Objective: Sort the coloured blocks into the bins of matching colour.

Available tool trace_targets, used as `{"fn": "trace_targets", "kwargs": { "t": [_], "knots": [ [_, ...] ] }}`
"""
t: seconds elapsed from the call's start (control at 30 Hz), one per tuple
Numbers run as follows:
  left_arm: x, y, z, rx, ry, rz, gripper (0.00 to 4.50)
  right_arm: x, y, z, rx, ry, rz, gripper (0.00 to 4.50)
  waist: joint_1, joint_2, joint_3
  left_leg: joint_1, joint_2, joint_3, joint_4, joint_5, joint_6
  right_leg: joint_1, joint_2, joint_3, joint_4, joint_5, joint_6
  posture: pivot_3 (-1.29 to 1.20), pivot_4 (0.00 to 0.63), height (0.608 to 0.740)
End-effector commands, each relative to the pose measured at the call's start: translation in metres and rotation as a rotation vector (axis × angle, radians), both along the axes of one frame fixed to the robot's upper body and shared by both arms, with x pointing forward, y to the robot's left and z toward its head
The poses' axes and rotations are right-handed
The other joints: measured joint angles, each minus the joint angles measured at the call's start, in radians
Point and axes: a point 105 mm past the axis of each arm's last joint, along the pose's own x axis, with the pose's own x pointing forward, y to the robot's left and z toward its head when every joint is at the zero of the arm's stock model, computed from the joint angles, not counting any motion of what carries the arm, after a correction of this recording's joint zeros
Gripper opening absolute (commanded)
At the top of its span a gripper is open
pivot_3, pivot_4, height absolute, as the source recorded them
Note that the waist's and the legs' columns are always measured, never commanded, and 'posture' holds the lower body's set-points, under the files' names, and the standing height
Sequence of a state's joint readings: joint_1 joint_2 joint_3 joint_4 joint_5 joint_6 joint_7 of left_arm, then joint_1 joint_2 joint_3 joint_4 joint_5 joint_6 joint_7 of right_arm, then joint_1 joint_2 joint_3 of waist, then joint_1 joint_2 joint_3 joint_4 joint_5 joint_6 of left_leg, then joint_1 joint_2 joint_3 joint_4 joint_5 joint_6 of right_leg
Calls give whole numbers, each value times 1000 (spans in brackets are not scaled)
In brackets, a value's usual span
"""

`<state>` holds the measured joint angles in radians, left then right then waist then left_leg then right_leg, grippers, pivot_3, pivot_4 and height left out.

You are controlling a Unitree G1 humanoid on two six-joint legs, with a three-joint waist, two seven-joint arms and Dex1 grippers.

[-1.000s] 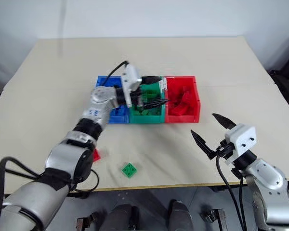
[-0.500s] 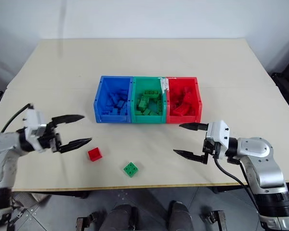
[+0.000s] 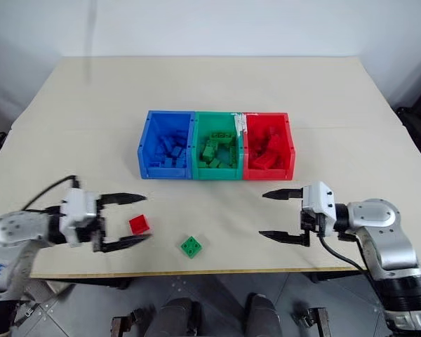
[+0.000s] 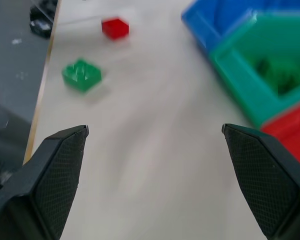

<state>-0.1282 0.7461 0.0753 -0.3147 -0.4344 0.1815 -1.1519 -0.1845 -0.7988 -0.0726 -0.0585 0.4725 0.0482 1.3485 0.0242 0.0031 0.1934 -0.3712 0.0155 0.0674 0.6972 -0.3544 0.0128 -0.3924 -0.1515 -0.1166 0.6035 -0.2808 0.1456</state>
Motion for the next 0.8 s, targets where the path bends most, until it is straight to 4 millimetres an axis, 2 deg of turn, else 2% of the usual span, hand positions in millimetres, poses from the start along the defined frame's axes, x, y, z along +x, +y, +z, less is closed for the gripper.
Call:
{"fn": "trace_targets", "kwargs": {
  "t": [0.03,0.13,0.37,0.5,0.67,0.77,0.8],
  "knots": [
    [-9,-25,-4,32,18,-168,4468,-12,-5,5,-27,-6,10,4500,-1,0,0,0,0,0,0,0,0,0,0,0,0,0,0,0,150,740],
    [-7,-37,-18,110,43,-319,4468,-23,-11,5,-36,16,-17,4500,-2,0,0,0,0,1,0,0,0,-1,1,1,1,0,0,0,150,740],
    [8,-44,-35,262,70,-550,4468,-39,-19,7,-48,37,-90,4500,4,1,0,0,0,2,2,0,0,0,1,1,1,0,0,0,150,740],
    [23,-54,-45,296,64,-570,4468,-45,-18,6,-37,41,-125,4500,5,1,0,0,0,2,2,0,0,0,1,1,1,0,0,0,150,740],
    [27,-62,-52,304,65,-597,4468,-50,-16,5,-31,48,-142,4500,2,0,0,0,0,2,2,0,1,0,1,1,1,0,0,0,150,740],
    [28,-59,-57,334,49,-607,3924,-52,-15,5,-28,47,-144,4500,2,0,0,0,0,2,2,0,1,0,1,1,1,0,0,0,150,740],
    [29,-58,-58,341,44,-607,3592,-52,-15,5,-27,47,-144,4500,2,0,0,0,0,2,2,0,1,0,1,1,1,0,0,0,150,740]
  ]
}}
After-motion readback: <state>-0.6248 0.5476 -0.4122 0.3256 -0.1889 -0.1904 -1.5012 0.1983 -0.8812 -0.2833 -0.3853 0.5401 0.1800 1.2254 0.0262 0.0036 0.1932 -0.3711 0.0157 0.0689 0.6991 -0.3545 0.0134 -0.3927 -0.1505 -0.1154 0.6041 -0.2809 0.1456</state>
